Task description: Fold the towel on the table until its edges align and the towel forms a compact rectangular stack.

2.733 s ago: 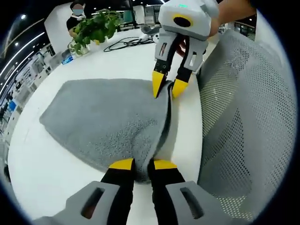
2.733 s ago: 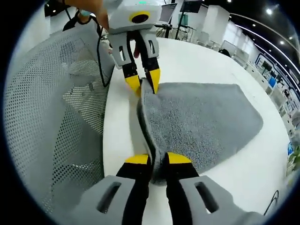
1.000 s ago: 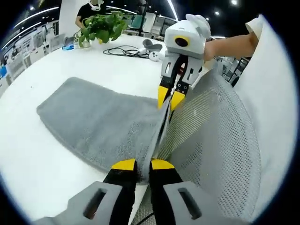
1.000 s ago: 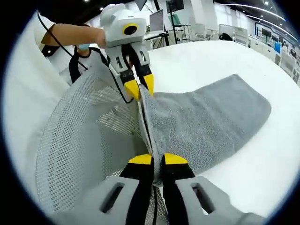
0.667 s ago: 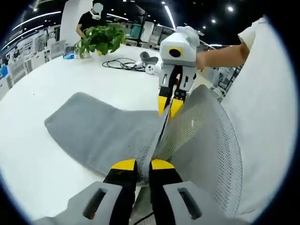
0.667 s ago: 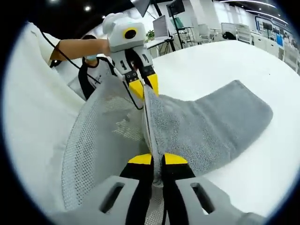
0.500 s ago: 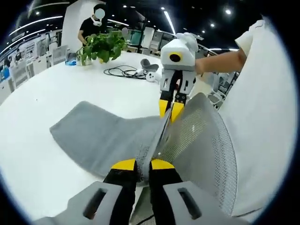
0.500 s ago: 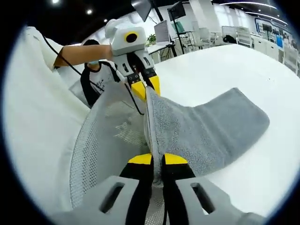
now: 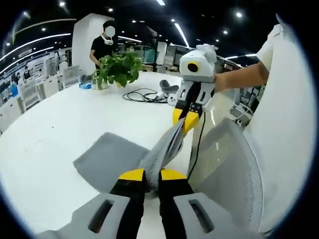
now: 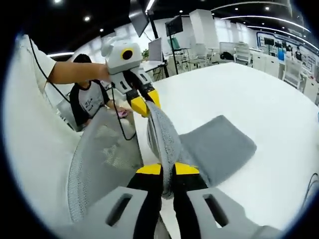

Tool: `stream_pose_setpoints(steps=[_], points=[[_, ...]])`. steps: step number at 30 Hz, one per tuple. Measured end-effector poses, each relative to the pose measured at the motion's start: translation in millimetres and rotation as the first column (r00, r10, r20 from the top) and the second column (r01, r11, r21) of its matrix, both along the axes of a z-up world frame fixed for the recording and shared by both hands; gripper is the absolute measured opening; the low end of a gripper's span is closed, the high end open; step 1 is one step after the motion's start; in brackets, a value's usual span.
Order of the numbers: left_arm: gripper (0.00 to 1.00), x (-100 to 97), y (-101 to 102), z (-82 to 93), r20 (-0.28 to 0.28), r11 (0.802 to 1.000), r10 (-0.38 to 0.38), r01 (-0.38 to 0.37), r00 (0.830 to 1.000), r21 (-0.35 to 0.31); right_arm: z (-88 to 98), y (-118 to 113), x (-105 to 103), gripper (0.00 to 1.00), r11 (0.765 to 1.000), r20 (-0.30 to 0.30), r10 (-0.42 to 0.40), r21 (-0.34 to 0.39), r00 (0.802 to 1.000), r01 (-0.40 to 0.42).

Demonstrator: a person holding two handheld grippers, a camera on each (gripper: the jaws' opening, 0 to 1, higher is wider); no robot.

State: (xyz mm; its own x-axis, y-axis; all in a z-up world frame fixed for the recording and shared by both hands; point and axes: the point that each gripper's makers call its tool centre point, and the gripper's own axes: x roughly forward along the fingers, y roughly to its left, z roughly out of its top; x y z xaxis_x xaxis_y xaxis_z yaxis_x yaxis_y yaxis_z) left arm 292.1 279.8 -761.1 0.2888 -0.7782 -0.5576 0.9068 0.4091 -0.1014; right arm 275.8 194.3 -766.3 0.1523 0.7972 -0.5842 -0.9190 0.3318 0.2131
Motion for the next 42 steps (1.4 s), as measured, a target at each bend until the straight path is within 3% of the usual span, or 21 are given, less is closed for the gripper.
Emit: stream_pose_setpoints(steps=[5, 15, 17, 18, 19, 33, 42], points=[[0.09, 19.6, 1, 0.2, 0.026, 0.999, 0.031, -0.031, 0.999, 0.004, 0.7, -2, 26, 0.04, 0.997, 0.056, -0.07, -0.019, 0.996, 0.071], [0.1, 51.7, 2, -4.0, 0.051, 0.996, 0.087, -0.088, 0.995, 0.02, -1.8, -4, 58, 0.05, 0.991, 0.093, -0.12, -0.05, 0.988, 0.125], [0.1, 57.0, 2, -6.3, 0.056, 0.995, 0.097, -0.098, 0.994, 0.026, -3.4, -4, 63, 0.05, 0.99, 0.112, -0.121, -0.061, 0.986, 0.128], [0.1, 59.4, 2, -7.4, 0.058, 0.994, 0.102, -0.104, 0.993, 0.028, -3.1, -5, 69, 0.05, 0.989, 0.159, -0.114, -0.072, 0.981, 0.126], [0.1, 63.5, 2, -9.5, 0.053, 0.993, 0.114, -0.115, 0.992, 0.027, -4.1, -6, 71, 0.05, 0.988, 0.169, -0.117, -0.078, 0.979, 0.132], [0.1, 92.7, 7, -28.6, 0.051, 0.983, 0.171, -0.174, 0.984, 0.063, -22.5, 0, 104, 0.05, 0.977, 0.242, -0.107, -0.152, 0.964, 0.147], [0.1, 110.1, 11, -48.2, 0.042, 0.974, 0.202, -0.205, 0.979, 0.1, -41.9, 3, 126, 0.05, 0.967, 0.24, -0.101, -0.203, 0.965, 0.152]])
